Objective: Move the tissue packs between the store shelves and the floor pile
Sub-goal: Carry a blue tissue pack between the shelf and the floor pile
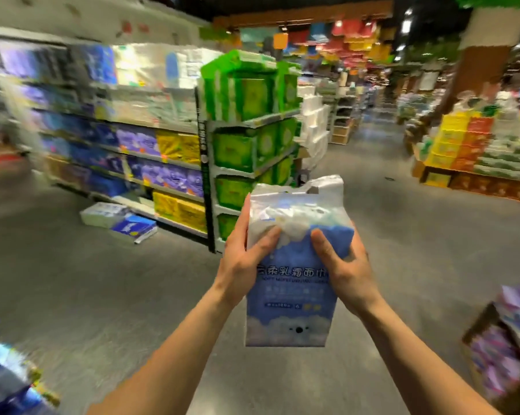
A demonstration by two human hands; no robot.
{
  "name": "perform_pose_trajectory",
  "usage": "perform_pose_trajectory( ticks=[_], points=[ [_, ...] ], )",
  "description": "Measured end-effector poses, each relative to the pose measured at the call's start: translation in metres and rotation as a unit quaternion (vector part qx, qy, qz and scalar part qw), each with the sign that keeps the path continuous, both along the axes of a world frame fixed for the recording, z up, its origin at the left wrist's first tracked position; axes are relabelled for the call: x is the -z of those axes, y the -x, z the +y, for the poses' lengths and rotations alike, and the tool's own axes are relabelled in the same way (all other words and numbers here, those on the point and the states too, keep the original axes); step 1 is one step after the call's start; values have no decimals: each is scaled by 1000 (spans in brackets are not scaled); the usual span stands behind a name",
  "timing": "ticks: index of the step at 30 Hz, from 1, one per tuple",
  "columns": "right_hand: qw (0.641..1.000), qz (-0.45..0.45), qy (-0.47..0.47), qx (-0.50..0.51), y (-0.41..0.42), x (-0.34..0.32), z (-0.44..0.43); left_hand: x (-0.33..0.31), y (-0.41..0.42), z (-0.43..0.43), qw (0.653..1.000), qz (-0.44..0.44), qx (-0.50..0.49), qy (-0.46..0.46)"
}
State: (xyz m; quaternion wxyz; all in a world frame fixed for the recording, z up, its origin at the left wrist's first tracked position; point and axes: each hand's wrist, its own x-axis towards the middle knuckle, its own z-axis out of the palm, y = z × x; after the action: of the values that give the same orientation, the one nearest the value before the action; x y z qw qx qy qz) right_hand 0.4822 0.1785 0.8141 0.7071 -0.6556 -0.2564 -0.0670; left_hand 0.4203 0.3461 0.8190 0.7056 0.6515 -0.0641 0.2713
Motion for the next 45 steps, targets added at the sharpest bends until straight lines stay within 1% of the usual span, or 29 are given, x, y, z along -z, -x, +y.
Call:
perform_pose_trajectory(
  ticks=[5, 8, 12, 15, 19, 21, 27, 29, 32, 34, 37, 40, 42, 45],
  points=[
    [996, -9, 15, -86, -67, 3, 99, 10, -36, 84, 996, 17, -70, 50],
    [992, -13, 30, -126, -106, 7, 176, 15, -64, 153, 992, 15, -111, 57],
    [985, -35, 38, -166, -159, 12, 284, 23, -107, 253, 989, -7, -133, 60],
    [985, -28, 26, -170, -196, 7, 367, 16, -146, 337, 991, -15, -129, 30],
    [982, -19, 10, -186, -248, -14, 466, -13, -199, 442, 988, -22, -154, -6],
    [983, -5, 7, -186, -274, -24, 511, -22, -228, 489, 988, -30, -152, -25],
    [986, -14, 14, -166, -370, -28, 639, -27, -323, 619, 989, -31, -139, -45],
    [986, -13, 28, -164, -408, -28, 682, -28, -360, 663, 991, -32, -121, -47],
    [984, -27, 47, -172, -473, -30, 746, -30, -423, 725, 989, -48, -128, -50],
    [983, -33, 48, -172, -515, -42, 789, -34, -464, 770, 991, -44, -126, -30],
    [983, -65, 57, -164, -569, -63, 855, -44, -521, 842, 990, -33, -132, -23],
    [974, -86, 91, -187, -617, -80, 918, -54, -571, 912, 991, -32, -128, -8],
    [973, -107, 113, -173, -649, -81, 958, -57, -603, 954, 992, -33, -123, -7],
    [979, -110, 109, -134, -698, -78, 1020, -58, -657, 1017, 993, -49, -102, -16]
  ],
)
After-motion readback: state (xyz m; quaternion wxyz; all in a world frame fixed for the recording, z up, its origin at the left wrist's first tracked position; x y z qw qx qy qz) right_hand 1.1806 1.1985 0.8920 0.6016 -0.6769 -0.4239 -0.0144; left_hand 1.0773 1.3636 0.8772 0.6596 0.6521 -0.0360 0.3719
